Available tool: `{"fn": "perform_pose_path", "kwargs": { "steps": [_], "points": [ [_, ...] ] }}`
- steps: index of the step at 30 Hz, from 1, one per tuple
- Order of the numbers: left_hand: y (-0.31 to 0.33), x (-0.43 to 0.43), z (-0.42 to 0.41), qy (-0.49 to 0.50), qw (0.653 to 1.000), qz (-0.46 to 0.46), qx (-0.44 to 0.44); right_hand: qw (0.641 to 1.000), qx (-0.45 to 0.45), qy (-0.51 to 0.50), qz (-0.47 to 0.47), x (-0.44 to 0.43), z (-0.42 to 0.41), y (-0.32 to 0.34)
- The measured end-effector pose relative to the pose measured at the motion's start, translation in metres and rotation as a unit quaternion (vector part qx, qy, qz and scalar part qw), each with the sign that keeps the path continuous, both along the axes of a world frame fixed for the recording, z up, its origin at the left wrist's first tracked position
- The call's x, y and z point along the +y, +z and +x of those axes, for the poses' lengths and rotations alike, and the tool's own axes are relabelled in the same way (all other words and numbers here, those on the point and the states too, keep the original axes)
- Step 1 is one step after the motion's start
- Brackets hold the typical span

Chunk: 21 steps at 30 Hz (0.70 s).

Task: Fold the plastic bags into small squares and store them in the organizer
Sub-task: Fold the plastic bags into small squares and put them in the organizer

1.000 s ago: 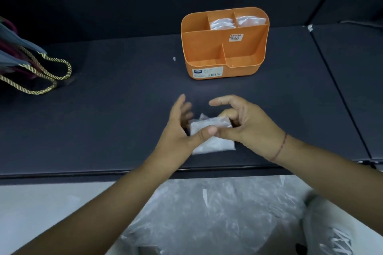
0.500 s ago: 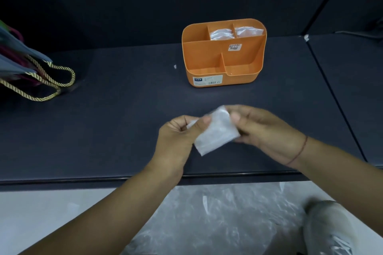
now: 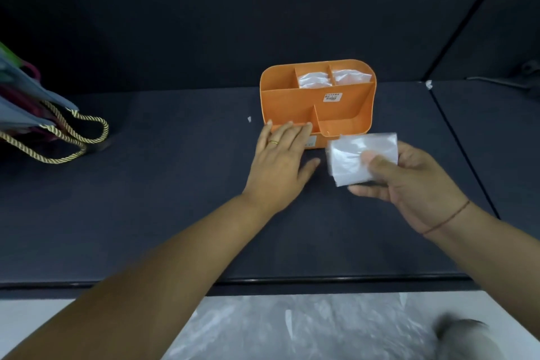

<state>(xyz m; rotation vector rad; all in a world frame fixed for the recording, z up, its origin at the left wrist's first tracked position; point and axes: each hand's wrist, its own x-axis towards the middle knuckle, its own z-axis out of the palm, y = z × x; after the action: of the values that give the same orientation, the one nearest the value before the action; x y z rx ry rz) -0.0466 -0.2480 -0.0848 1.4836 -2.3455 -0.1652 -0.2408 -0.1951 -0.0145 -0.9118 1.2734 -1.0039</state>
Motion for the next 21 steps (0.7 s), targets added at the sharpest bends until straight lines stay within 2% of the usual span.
{"fn": "perform_pose_path", "kwargs": {
  "steps": [5, 8, 12, 16, 18, 21],
  "points": [
    [0.002, 0.034, 0.006, -0.022, 1.0, -0.012, 0.008, 0.99, 0.091, 0.013, -0.109, -0.017, -0.001, 0.019],
    [0.004, 0.069, 0.007, -0.038, 0.999, -0.008, -0.021, 0.96, 0.167, 0.048, -0.22, -0.038, 0.008, 0.039],
    [0.004, 0.102, 0.007, -0.063, 0.995, -0.04, -0.069, 0.856, 0.332, 0.128, -0.374, -0.07, 0.043, 0.053],
    [0.001, 0.103, 0.017, -0.053, 0.991, -0.07, -0.104, 0.725, 0.475, 0.204, -0.456, -0.07, 0.065, 0.029],
    [-0.003, 0.102, 0.022, -0.056, 0.988, -0.071, -0.126, 0.703, 0.513, 0.216, -0.443, -0.057, 0.062, 0.016],
    [-0.007, 0.1, 0.026, -0.069, 0.984, -0.076, -0.147, 0.695, 0.539, 0.25, -0.404, -0.049, 0.055, 0.009]
  ]
}}
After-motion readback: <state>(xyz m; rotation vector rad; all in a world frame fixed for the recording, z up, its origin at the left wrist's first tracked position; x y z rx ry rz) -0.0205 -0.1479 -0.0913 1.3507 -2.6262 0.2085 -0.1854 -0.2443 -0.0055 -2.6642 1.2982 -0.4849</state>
